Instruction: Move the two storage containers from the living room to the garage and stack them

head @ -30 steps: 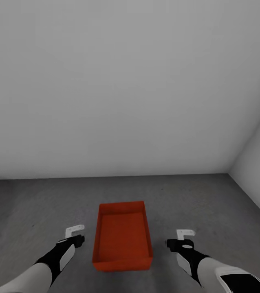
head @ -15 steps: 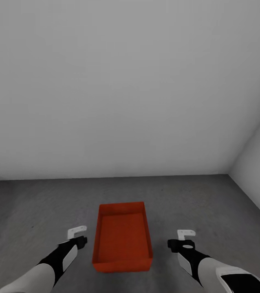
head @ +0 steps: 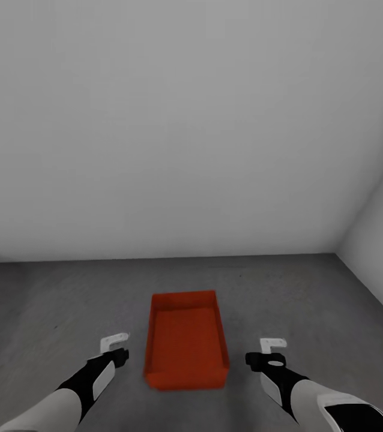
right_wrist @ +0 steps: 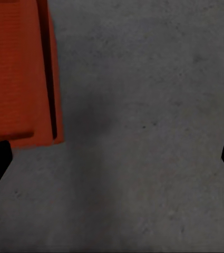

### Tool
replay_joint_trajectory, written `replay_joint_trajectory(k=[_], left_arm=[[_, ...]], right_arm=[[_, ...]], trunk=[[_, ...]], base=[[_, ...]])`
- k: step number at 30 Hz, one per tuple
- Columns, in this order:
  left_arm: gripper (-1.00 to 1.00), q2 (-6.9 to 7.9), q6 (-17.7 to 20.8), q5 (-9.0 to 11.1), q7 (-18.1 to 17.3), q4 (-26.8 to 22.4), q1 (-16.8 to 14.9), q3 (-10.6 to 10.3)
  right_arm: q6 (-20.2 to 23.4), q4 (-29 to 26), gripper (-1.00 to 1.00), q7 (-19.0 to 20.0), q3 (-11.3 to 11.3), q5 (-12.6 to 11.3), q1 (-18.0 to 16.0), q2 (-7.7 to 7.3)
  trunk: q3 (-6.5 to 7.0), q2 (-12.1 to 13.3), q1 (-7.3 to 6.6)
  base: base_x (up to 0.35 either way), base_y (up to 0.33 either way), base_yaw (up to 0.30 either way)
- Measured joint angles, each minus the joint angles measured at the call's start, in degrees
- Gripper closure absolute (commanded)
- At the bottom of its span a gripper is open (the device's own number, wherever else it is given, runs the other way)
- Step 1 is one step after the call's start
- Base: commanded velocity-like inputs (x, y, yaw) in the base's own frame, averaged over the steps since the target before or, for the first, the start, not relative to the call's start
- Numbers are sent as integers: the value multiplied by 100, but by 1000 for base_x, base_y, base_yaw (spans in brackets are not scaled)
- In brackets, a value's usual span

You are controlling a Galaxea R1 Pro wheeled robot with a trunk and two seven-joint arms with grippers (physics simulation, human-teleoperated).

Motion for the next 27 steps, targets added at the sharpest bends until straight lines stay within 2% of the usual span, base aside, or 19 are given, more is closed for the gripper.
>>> replay_joint_trajectory(k=[18, 22, 24, 27], left_arm=[[-100, 11, 5, 29, 14, 129, 0, 1], [-100, 2, 20, 28, 9, 197, 1, 1], [-100, -2, 25, 35, 3, 271, 2, 4], [-100, 13, 8, 44, -36, 748, 4, 12]], right_arm=[[64, 24, -100, 7, -8, -20, 2, -33], [249, 85, -100, 13, -9, -21, -9, -68], [399, 97, -100, 3, -7, -18, -25, -78], [547, 111, -100, -10, -6, -17, 11, -85]], trunk=[[0, 0, 0], [0, 0, 0], [0, 0, -1], [-1, 0, -2]], base=[[-285, 165, 0], [-264, 161, 0], [-131, 91, 0], [-64, 44, 0]])
